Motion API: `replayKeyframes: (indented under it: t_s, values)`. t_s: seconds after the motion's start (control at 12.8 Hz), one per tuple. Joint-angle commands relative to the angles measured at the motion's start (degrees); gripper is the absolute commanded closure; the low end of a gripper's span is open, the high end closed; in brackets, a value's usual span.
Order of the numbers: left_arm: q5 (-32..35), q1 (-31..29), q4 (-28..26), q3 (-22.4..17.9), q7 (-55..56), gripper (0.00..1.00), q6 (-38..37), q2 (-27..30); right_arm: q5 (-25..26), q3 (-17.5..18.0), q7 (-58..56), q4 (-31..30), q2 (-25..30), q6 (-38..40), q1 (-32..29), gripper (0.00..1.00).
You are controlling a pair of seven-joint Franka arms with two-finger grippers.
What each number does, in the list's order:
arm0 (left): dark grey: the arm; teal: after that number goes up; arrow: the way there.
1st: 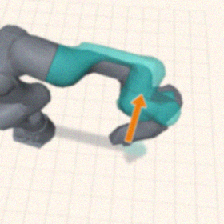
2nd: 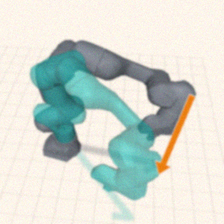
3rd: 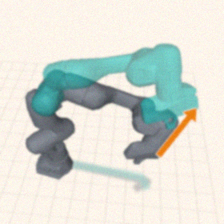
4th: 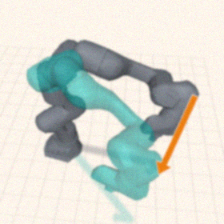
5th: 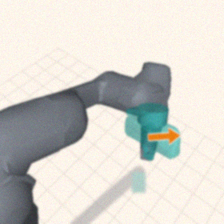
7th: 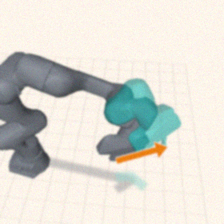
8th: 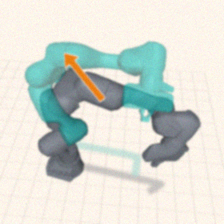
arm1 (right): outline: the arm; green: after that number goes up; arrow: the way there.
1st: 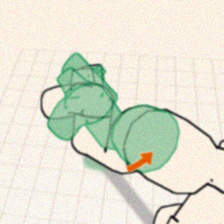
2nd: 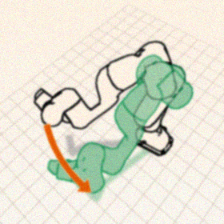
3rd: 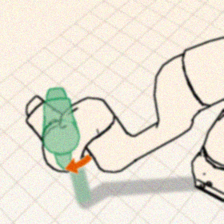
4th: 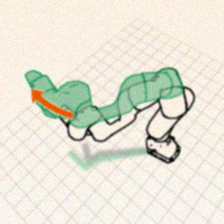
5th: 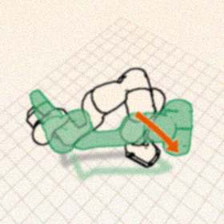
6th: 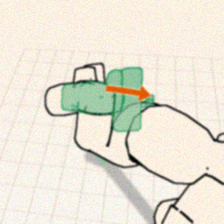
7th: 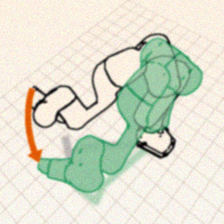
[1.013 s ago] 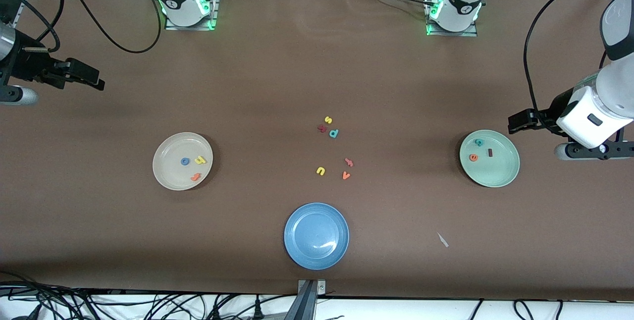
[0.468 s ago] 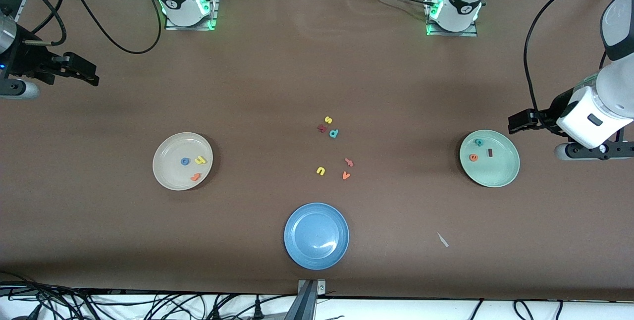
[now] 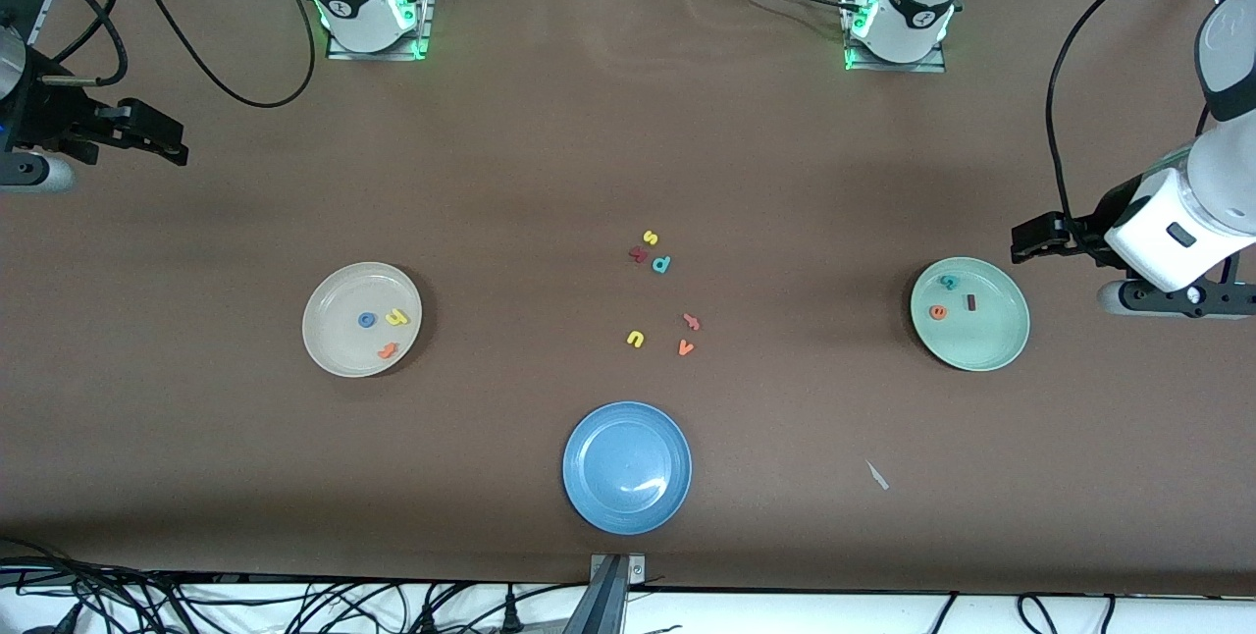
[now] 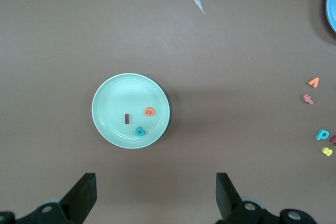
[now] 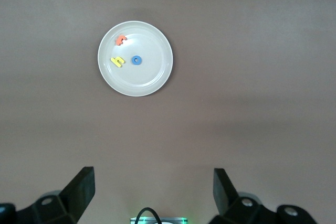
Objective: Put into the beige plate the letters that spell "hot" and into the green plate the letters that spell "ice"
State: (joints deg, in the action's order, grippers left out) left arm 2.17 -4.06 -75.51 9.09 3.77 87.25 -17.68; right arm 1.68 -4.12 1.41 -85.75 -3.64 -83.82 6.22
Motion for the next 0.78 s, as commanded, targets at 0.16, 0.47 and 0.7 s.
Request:
replayKeyframes:
  t_s: [0.16,0.47,0.7]
  values:
    - [-1.46,-0.68,-0.87,-0.04,-1.92,0.00,0.02,0.89,0.43,-0.02,-1.24,0.85,0.03,1.20,-0.33,0.00]
    - [-1.46,-0.68,-1.04,-0.13,-1.92,0.00,-0.07,0.89,-0.79,0.07,-1.24,0.85,-1.11,0.41,-0.25,0.00]
    - [-1.46,-0.68,-1.13,-0.13,-2.01,0.00,-0.07,0.89,-1.50,0.07,-1.24,0.85,-1.55,0.32,-0.16,0.00]
